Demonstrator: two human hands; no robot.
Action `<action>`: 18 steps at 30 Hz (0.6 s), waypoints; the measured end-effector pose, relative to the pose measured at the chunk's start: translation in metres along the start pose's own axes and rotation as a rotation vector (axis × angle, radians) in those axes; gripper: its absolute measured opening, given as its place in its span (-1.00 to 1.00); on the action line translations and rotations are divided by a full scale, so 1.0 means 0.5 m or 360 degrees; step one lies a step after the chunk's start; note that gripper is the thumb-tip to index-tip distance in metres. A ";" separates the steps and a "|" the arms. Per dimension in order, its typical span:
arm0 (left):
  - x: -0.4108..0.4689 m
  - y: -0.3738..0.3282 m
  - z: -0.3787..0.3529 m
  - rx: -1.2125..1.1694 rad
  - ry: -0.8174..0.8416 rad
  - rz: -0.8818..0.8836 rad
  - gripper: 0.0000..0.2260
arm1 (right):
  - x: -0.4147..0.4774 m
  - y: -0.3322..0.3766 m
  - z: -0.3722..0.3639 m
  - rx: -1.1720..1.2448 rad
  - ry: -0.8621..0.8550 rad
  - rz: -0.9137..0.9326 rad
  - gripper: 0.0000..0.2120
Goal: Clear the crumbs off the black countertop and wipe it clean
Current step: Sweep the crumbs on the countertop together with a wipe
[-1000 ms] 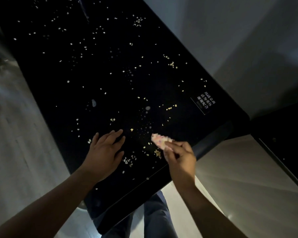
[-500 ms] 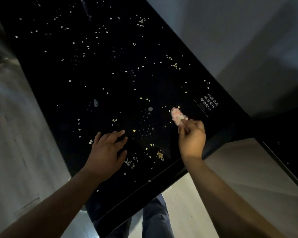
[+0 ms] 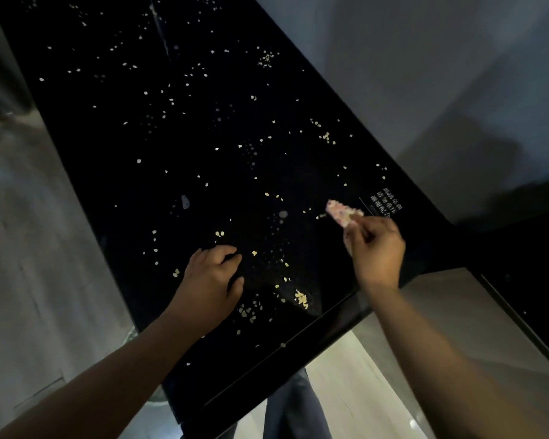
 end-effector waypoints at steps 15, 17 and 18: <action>0.173 -0.010 0.020 0.0344 -0.0056 0.0177 -0.50 | -0.003 -0.021 -0.133 0.0121 0.0279 0.0115 -0.81; 0.186 0.005 0.015 0.0369 -0.0026 0.0292 -0.47 | -0.014 -0.025 -0.156 0.0225 0.0484 0.0042 -0.79; 0.190 0.010 0.010 0.0387 -0.0006 0.0325 -0.46 | -0.014 -0.027 -0.161 0.0281 0.0576 0.0017 -0.80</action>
Point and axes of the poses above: each hand's wrist, its own x-axis towards the middle knuckle, its own z-axis out of the back of the hand, y = z × x, the point moved 10 cm from there along x, towards the middle knuckle, and after that the axes turned 1 degree about x, right-handed, at the moved point
